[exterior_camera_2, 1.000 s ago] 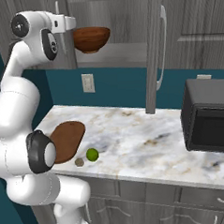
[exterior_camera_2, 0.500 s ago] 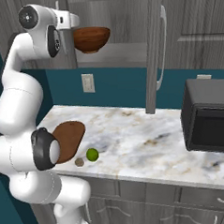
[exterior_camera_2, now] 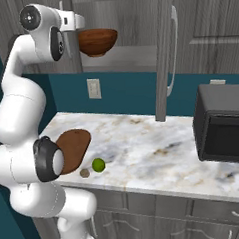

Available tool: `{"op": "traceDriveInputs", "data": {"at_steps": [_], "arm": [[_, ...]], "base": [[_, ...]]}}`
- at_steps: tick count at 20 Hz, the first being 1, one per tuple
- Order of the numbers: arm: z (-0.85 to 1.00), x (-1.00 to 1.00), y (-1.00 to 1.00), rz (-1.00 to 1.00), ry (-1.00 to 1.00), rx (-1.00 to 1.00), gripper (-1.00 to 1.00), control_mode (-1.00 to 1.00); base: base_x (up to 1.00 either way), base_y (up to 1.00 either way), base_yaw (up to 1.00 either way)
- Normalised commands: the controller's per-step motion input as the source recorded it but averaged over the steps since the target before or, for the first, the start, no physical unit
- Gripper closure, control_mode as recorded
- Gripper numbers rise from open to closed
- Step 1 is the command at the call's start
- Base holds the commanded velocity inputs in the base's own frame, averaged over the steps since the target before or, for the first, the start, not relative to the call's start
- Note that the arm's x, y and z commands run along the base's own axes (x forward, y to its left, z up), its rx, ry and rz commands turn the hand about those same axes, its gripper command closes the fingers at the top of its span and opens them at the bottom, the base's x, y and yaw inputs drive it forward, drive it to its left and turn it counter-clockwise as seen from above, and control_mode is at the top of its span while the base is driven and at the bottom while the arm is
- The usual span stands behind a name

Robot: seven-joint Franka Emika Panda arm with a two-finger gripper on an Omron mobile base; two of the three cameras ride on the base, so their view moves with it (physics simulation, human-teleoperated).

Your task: Open the cabinet. Place the bowl and condiment on the counter. Then place the lime and garlic on the cutting board.

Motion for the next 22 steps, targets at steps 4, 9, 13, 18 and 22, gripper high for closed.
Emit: {"op": "traceDriveInputs", "data": {"at_steps": [4,9,13,18,22], "arm": [[0.0,0.0,0.0,0.0,0.01,0.0,1.0,-1.0],[0.0,0.0,0.0,0.0,0.02,0.0,1.0,-1.0],[0.0,-0.09,0.01,0.0,0.01,0.0,1.0,-1.0],[0.0,-0.43,0.15,-0.03,-0.02,0.0,1.0,-1.0],[0.0,-0.51,0.2,-0.11,-0.04,0.0,1.0,-1.0]], "base": [[0.0,0.0,0.0],[0.0,0.0,0.0],[0.0,0.0,0.0],[0.0,0.0,0.0],[0.0,0.0,0.0]]}}
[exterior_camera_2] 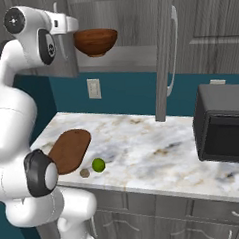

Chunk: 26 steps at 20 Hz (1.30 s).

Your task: Open the cabinet. Place the bowl and condiment on the counter. Then place the lime and garlic on the cutting board.

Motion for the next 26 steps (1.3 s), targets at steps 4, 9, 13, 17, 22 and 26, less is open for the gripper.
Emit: {"op": "traceDriveInputs", "data": {"at_steps": [4,9,13,17,22,26], "arm": [[0.0,-0.52,0.18,-0.12,-0.07,0.0,1.0,-1.0],[0.0,-0.6,0.14,-0.14,-0.01,0.0,1.0,-1.0],[0.0,-0.66,0.19,-0.14,0.0,0.0,1.0,-1.0],[0.0,-0.65,0.21,-0.14,0.01,0.0,1.0,-1.0],[-0.13,-0.58,0.25,-0.13,0.01,-0.02,1.0,-1.0],[-0.3,-0.42,0.05,-0.05,0.0,-0.06,1.0,-1.0]], "base": [[0.0,0.0,0.0],[0.0,0.0,0.0],[0.0,0.0,0.0],[0.0,0.0,0.0],[0.0,0.0,0.0],[0.0,0.0,0.0]]}}
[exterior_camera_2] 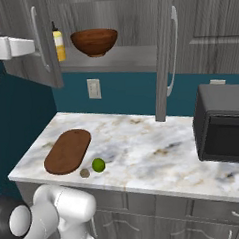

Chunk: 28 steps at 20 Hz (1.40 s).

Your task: Open the cabinet. Place the bowl and condiment on the counter. Then place the lime and garlic on the cutting board.

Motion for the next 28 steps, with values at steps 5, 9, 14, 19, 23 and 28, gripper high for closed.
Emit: {"op": "traceDriveInputs", "data": {"at_steps": [5,9,14,19,23,28], "arm": [[-0.04,-0.19,-0.01,0.0,0.0,0.0,1.0,-1.0],[0.0,-0.34,-0.04,0.0,-0.01,0.0,-1.0,-1.0],[0.07,-0.63,-0.26,0.02,-0.02,0.12,-1.0,-1.0],[0.04,-0.22,-0.38,0.13,0.0,0.16,-1.0,-1.0],[0.0,0.0,-0.48,0.21,0.0,0.15,-1.0,-1.0],[-0.04,-0.01,-0.47,0.21,0.0,0.15,-1.0,-1.0]], "base": [[0.0,0.0,0.0],[0.0,0.0,0.0],[0.0,0.0,0.0],[0.0,0.0,0.0],[0.0,0.0,0.0],[0.0,0.0,0.0]]}}
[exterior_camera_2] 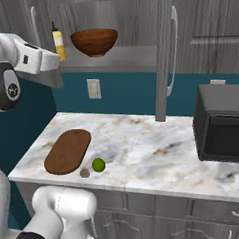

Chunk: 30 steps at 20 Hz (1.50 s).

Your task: Open the cabinet. Place the bowl and condiment on the counter. Then place the lime and garlic on the cutting board.

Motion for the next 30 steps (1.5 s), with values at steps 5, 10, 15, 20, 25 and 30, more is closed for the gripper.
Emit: {"op": "traceDriveInputs", "data": {"at_steps": [5,10,15,20,25,30], "arm": [[-0.11,0.0,-0.47,0.21,0.0,0.14,-1.0,-1.0],[-0.06,0.0,-0.34,0.13,0.0,0.13,-1.0,-1.0],[-0.01,0.13,-0.1,0.07,0.01,0.05,-1.0,-1.0],[-0.04,0.19,0.0,0.0,0.03,0.0,-1.0,-1.0],[-0.07,0.26,0.0,0.0,0.01,0.0,-1.0,-1.0],[-0.08,0.27,-0.02,0.02,0.0,0.02,-1.0,-1.0]], "base": [[0.0,0.0,0.0],[0.0,0.0,0.0],[0.0,0.0,0.0],[0.0,0.0,0.0],[0.0,0.0,0.0],[0.0,0.0,0.0]]}}
